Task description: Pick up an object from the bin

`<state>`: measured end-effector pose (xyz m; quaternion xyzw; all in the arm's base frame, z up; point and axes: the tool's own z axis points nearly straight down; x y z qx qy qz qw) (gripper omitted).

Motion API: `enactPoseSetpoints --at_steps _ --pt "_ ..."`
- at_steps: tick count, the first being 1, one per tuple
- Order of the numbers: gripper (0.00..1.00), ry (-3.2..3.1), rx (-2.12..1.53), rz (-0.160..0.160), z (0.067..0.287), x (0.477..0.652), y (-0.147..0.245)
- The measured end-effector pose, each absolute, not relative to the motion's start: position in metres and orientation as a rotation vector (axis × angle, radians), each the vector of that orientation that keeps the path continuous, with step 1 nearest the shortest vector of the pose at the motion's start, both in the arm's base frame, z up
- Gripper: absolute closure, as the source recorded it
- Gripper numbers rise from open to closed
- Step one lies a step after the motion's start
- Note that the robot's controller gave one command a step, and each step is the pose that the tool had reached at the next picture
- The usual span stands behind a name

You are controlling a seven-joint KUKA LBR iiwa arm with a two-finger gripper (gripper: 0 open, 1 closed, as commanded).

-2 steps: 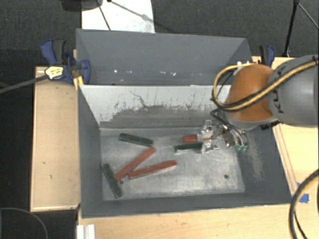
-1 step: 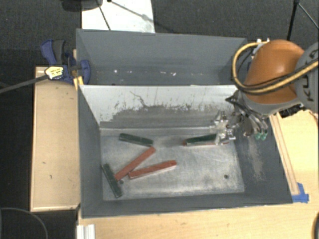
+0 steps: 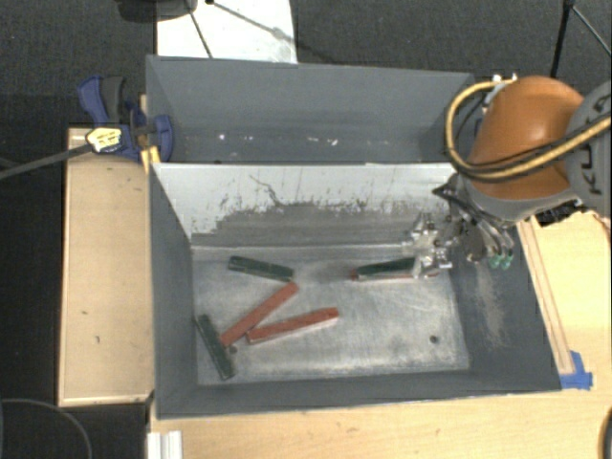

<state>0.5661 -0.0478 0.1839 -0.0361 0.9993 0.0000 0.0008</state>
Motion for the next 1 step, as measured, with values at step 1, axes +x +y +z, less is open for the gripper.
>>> enactPoseSetpoints --at_steps 1 --pt "1.0 3.138 -0.154 0.0 0.219 0.569 -0.05"
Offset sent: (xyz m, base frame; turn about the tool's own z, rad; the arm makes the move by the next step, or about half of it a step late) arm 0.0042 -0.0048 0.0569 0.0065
